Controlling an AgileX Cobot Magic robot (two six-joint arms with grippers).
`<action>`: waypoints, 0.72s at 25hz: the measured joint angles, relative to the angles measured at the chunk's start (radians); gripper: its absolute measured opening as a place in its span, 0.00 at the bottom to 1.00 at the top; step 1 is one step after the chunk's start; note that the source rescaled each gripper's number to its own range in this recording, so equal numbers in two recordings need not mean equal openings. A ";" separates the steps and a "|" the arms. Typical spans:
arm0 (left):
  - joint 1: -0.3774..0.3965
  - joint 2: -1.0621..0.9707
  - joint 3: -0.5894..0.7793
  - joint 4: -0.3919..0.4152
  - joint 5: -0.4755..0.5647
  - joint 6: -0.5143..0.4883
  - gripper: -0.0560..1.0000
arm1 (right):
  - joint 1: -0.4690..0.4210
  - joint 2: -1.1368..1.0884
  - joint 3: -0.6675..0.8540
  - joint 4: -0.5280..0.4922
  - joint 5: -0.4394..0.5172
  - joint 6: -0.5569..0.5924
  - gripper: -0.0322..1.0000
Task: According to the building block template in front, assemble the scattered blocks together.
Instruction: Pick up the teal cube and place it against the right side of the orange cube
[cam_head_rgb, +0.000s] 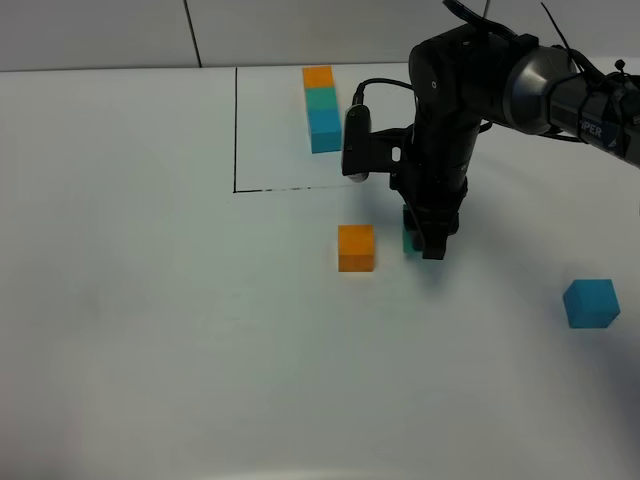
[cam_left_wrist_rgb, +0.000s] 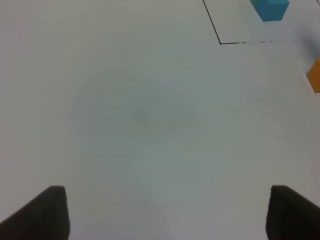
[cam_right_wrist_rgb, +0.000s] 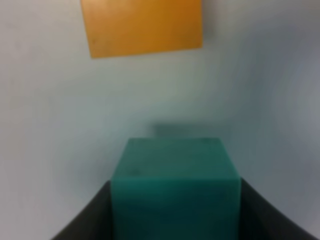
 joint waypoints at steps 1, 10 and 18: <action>0.000 0.000 0.000 0.000 0.000 0.000 0.75 | 0.000 0.000 0.000 0.011 -0.012 0.000 0.05; 0.000 0.000 0.000 0.000 0.000 0.000 0.75 | 0.008 0.004 0.092 0.036 -0.094 -0.002 0.05; 0.000 0.000 0.000 0.000 0.000 0.000 0.75 | 0.026 0.012 0.093 0.036 -0.141 -0.017 0.05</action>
